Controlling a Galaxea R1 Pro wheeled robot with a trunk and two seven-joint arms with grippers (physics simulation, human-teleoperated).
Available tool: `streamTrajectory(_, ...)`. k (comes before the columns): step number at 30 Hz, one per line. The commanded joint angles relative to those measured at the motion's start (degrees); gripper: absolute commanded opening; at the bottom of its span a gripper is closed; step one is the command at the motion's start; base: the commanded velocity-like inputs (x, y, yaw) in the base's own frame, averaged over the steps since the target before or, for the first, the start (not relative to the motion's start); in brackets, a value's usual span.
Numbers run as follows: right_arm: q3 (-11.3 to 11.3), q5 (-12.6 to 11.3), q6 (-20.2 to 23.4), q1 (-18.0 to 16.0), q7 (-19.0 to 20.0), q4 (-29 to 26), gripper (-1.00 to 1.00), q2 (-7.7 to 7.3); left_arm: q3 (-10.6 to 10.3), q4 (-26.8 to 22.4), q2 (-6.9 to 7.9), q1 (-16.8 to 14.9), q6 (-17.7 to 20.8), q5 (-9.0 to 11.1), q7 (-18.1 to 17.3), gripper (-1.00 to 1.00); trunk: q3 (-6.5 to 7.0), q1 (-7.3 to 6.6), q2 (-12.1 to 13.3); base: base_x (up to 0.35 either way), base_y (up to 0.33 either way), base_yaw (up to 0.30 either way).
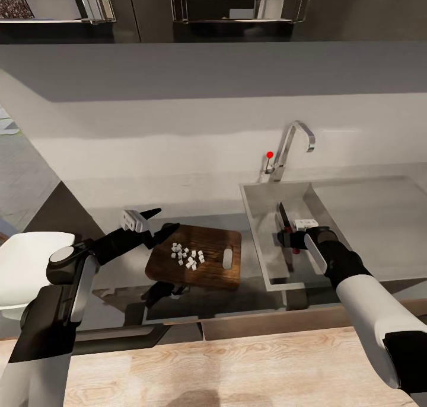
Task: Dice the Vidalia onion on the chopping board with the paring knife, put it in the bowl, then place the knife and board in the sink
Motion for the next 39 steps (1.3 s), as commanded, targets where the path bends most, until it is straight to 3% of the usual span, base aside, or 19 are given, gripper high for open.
streamTrajectory(1,0.26,-0.37,0.24,-0.05,-0.11,-0.06,-1.0,-0.08,0.03,0.01,0.0,-0.05,0.5,0.34,-0.11,1.0,-0.09,0.03,-0.1,0.0,0.0,0.0)
streamTrajectory(10,0.26,-0.37,4.17,-0.05,0.02,-0.06,-1.0,-0.08,0.03,-0.01,0.0,-0.05,0.52,0.34,-0.11,1.0,-0.09,0.03,-0.1,0.0,0.0,0.0)
streamTrajectory(11,0.26,-0.37,4.25,-0.05,0.01,-0.06,1.0,-0.08,0.03,-0.01,0.0,-0.05,0.52,0.34,-0.11,1.0,-0.09,0.03,-0.1,0.0,0.0,0.0)
streamTrajectory(33,0.26,-0.46,4.33,-0.05,-0.02,-0.41,1.0,-0.08,0.03,-0.01,0.0,-0.06,0.5,0.34,-0.11,1.0,-0.09,0.03,-0.1,0.0,0.0,0.0)
streamTrajectory(39,0.42,-0.46,4.29,-0.05,0.16,-4.62,1.0,-0.08,0.03,-0.01,0.0,-0.06,0.51,0.34,-0.11,1.0,-0.09,0.03,-0.1,0.0,0.0,0.0)
